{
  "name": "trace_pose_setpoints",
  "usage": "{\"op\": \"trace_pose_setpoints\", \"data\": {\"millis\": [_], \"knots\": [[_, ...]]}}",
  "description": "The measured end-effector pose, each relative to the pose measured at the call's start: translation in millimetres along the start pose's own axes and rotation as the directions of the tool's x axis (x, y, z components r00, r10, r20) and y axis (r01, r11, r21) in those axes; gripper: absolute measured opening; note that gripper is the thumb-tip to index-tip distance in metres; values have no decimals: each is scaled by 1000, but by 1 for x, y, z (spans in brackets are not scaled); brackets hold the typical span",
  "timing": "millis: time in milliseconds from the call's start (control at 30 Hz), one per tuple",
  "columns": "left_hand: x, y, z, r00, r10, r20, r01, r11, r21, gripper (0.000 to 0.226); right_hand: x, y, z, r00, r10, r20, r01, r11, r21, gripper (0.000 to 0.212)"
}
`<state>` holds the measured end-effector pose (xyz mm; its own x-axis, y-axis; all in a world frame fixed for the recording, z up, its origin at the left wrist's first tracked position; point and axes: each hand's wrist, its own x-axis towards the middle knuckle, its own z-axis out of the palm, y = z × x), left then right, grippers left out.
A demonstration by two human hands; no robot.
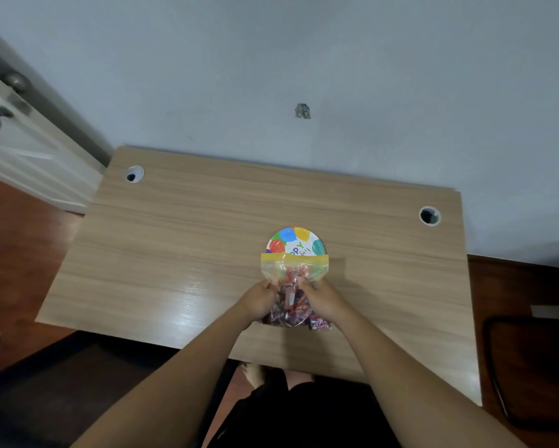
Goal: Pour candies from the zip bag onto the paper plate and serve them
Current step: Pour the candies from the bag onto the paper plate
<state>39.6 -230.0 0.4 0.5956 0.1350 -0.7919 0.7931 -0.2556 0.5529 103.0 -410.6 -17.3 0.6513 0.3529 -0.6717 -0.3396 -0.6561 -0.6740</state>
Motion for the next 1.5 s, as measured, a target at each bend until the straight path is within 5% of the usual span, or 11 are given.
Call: {"op": "trace_pose_setpoints", "data": {"millis": [200,367,700,867,1500], "knots": [[-2,0,1,999,-50,15,51,998,-43,40,-2,-4,-1,1000,-25,7,25,1000,-16,43],[6,-6,-2,998,-67,7,68,997,-35,65,-2,-3,-1,999,-38,-11,38,999,-34,45],[-6,4,-1,1000,-18,12,18,998,-64,53,-7,-5,-2,1000,-24,-14,23,999,-45,40],[-8,3,-1,1000,-22,-3,22,999,-48,66,-10,-9,-3,999,-33,1,33,999,-42,40],[-4,-5,-2,997,72,31,-72,997,-9,48,-17,-12,-4,999,41,13,-40,998,-51,43]]}}
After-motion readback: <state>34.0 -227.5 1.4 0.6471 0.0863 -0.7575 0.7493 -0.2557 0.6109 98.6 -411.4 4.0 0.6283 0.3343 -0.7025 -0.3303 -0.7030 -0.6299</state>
